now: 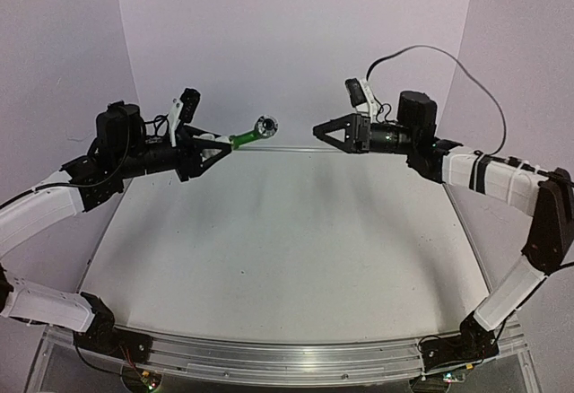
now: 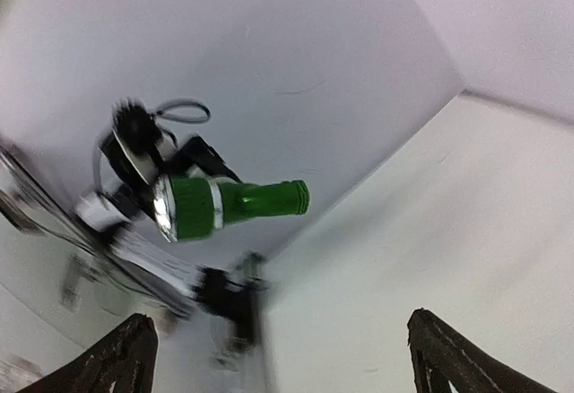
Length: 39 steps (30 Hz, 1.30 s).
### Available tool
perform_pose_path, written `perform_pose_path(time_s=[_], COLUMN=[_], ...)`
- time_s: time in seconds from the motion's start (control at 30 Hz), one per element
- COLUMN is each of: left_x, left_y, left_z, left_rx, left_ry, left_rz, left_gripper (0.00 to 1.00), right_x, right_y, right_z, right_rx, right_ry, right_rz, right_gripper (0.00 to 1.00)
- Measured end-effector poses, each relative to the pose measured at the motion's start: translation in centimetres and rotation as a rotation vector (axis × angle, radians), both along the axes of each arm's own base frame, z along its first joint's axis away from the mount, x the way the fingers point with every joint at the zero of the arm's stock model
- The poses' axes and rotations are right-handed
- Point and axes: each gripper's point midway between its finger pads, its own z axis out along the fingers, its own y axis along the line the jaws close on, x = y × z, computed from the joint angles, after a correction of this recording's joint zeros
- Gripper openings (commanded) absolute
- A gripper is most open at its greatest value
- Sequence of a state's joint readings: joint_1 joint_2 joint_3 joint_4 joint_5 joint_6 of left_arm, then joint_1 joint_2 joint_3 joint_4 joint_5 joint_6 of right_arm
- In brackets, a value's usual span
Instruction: Install the water faucets
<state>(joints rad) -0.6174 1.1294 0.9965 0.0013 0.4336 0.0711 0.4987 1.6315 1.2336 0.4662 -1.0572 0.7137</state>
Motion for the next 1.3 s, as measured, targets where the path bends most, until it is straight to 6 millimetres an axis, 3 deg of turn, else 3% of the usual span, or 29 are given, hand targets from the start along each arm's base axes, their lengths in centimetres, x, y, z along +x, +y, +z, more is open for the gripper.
perform_pose_path(time_s=[0.1, 0.23, 0.43, 0.73, 0.97, 1.1, 1.3], left_x=[0.2, 0.7, 0.4, -2.4, -3.9, -4.2, -4.4], left_y=[-0.1, -0.6, -1.9, -2.9, -3.0, -3.0, -3.0], left_z=[0.8, 0.9, -0.6, -1.2, -0.3, -0.2, 0.2], left_rx=[-0.110, -0.222, -0.293, -0.286, -0.274, -0.269, -0.268], left_ry=[0.173, 0.426, 0.767, 1.058, 1.121, 1.154, 1.170], left_rz=[-0.020, -0.072, -0.167, -0.336, -0.418, -0.437, -0.452], left_gripper=[0.00, 0.00, 0.00, 0.00, 0.00, 0.00, 0.00], right_x=[-2.2, -6.0, -4.3, -5.0, -6.7, -7.9, -8.6], right_y=[1.8, 3.5, 2.6, 2.9, 3.4, 3.8, 4.0], right_z=[2.0, 2.6, 1.3, 0.9, 2.2, 1.9, 2.5], right_rx=[-0.153, -0.262, -0.405, -0.383, -0.271, -0.222, -0.178], right_ry=[-0.448, -0.927, -1.298, -1.590, -1.723, -1.782, -1.766], right_rz=[-0.065, -0.048, -0.061, -0.009, 0.034, 0.057, 0.042], right_gripper=[0.98, 0.98, 0.98, 0.98, 0.98, 0.98, 0.98])
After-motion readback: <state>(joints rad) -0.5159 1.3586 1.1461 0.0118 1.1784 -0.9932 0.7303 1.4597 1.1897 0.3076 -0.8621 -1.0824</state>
